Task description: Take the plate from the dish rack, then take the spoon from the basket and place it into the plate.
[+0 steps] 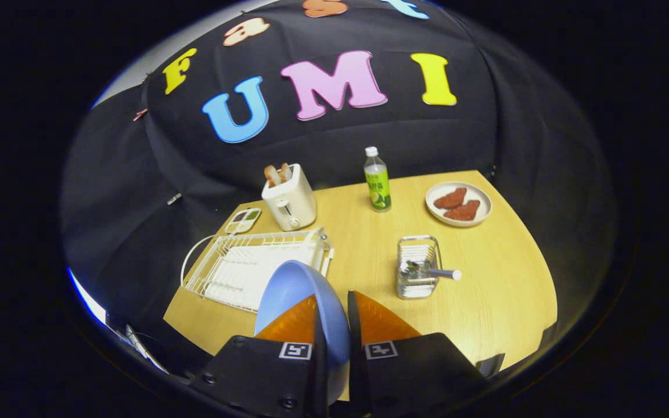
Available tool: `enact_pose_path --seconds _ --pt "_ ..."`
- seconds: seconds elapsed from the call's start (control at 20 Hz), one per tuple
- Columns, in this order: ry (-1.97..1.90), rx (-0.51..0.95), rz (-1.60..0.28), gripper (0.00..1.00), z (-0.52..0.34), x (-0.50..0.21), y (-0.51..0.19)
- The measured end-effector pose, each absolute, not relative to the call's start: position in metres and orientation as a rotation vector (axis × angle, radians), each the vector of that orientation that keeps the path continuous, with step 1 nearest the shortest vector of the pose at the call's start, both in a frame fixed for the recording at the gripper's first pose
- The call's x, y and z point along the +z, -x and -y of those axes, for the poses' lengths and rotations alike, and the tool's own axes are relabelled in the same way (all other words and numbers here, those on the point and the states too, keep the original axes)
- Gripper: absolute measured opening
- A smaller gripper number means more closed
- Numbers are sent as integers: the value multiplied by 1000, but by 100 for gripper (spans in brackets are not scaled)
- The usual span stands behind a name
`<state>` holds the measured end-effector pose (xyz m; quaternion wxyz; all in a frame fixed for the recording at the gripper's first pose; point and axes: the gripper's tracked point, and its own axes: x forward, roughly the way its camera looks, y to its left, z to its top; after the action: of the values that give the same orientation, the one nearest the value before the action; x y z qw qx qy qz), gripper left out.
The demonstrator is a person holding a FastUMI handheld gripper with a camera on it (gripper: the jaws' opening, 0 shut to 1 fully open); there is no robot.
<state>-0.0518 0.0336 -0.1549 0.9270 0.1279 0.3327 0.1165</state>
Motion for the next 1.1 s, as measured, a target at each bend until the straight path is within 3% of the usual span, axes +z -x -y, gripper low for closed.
enact_pose_path --seconds 0.4,0.8,0.9,1.1 --pt "-395 139 -813 19 4 -251 44" --pt "-353 191 -862 24 14 -295 20" --pt "-323 195 -908 21 23 -304 23" --pt "-266 270 -886 33 36 -304 12"
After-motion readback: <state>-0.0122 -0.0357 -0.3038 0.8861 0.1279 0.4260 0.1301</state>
